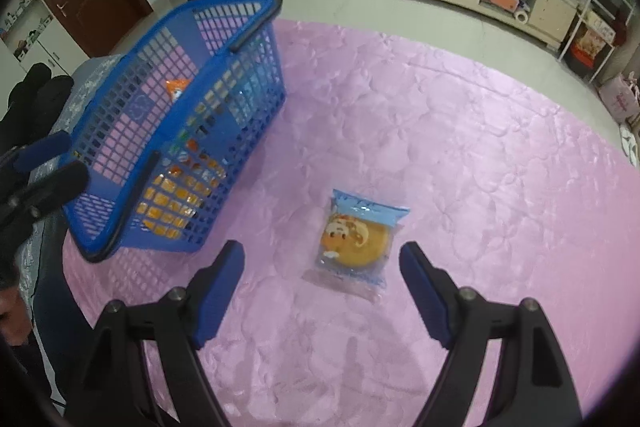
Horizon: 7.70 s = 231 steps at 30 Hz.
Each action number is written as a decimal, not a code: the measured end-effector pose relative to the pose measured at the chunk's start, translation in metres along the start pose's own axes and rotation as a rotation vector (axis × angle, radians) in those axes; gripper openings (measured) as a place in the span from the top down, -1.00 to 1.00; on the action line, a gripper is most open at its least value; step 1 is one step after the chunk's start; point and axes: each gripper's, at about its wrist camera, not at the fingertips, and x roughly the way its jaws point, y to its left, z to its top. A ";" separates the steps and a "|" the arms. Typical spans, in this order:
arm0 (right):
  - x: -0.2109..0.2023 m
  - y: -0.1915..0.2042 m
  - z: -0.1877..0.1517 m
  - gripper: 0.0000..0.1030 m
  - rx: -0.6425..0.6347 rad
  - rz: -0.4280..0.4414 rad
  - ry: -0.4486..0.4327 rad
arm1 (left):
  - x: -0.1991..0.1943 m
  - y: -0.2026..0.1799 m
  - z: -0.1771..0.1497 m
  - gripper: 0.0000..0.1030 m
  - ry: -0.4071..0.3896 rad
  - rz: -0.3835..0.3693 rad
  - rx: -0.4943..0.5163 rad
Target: Organize snacks
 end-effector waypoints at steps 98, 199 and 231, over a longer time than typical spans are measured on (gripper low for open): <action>0.011 0.171 0.041 -0.58 -0.240 0.128 -0.054 | -0.051 0.160 -0.052 -1.00 -0.199 0.067 -0.142; -0.220 0.132 -0.295 -1.00 0.060 -0.204 -0.764 | -0.236 -0.055 -0.262 -0.99 -0.559 -0.019 0.108; -0.216 0.129 -0.298 -1.00 0.081 -0.204 -0.751 | -0.239 -0.055 -0.266 -1.00 -0.540 -0.040 0.075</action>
